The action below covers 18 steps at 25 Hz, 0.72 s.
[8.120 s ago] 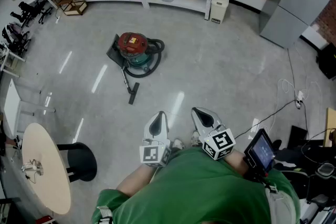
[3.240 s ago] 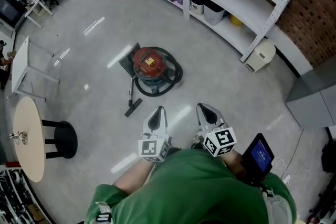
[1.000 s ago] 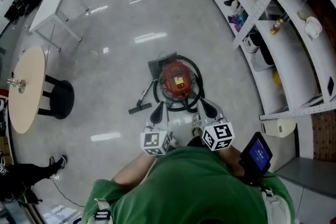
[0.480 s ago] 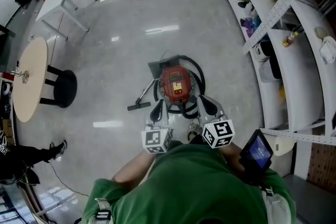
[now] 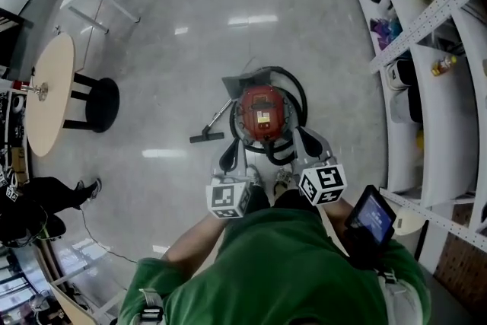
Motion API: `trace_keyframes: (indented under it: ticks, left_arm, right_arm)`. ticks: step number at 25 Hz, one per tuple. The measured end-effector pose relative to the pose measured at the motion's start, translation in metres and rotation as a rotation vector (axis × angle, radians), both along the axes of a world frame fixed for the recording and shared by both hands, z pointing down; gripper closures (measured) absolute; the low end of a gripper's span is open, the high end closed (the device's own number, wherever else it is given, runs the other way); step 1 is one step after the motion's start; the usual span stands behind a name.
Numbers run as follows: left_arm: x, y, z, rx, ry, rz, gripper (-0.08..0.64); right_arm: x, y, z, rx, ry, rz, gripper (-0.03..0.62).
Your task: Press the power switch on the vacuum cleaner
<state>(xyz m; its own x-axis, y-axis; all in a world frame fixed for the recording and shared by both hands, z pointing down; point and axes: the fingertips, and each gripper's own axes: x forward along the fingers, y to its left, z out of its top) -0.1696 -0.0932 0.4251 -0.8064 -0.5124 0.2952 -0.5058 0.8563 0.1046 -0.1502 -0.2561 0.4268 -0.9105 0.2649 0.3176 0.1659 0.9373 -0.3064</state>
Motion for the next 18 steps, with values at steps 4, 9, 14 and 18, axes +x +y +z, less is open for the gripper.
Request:
trace_keyframes:
  ticks: [4,9,14,18]
  left_arm:
    - [-0.012,0.003,0.016,-0.010,0.030,-0.002,0.554]
    - [-0.026,0.002,0.041,-0.021,0.077,0.015,0.555]
    - [-0.043,0.001,0.068,-0.031,0.123,0.023,0.554]
    - [-0.050,-0.003,0.092,-0.037,0.171,0.028,0.554]
  right_arm:
    - [-0.016,0.001,0.013,0.014,0.024,-0.020,0.591]
    - [-0.034,0.001,0.032,0.029,0.060,-0.026,0.591]
    - [-0.050,-0.002,0.056,0.036,0.099,-0.015,0.591]
    - [-0.058,-0.004,0.081,0.043,0.136,-0.018,0.591]
